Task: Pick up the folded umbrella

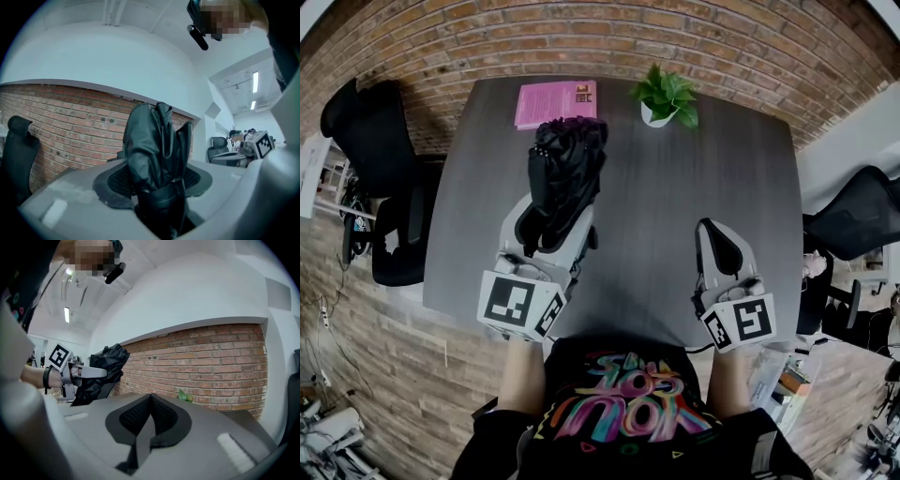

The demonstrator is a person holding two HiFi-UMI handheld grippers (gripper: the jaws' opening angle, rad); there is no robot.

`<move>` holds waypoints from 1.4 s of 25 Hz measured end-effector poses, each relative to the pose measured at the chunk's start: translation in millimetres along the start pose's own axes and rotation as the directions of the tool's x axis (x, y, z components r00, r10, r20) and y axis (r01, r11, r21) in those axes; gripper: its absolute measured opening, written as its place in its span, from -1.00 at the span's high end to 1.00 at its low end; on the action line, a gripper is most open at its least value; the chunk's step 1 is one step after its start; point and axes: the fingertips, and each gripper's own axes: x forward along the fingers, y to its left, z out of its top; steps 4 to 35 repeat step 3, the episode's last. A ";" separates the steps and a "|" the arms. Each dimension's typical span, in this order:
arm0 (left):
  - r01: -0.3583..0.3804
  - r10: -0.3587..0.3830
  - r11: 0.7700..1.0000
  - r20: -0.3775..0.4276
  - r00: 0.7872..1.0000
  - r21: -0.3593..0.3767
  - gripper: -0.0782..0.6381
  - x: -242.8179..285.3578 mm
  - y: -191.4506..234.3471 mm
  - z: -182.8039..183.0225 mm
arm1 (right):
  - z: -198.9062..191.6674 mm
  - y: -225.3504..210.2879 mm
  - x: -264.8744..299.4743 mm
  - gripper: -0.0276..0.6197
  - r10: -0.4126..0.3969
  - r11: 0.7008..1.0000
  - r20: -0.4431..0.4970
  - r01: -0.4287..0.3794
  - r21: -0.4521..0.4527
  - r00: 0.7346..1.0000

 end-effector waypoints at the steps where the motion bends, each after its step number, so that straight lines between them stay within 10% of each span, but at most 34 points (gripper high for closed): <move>1: 0.001 -0.001 1.000 0.000 1.000 -0.001 0.07 0.6 -0.6 0.3 | 0.3 -0.8 -0.7 0.92 -0.002 1.000 0.000 0.002 0.000 1.000; 35: 0.005 -0.005 1.000 0.001 1.000 -0.002 0.07 2.2 -1.7 1.1 | 0.9 -2.6 -1.9 0.92 -0.007 1.000 0.000 0.007 0.001 1.000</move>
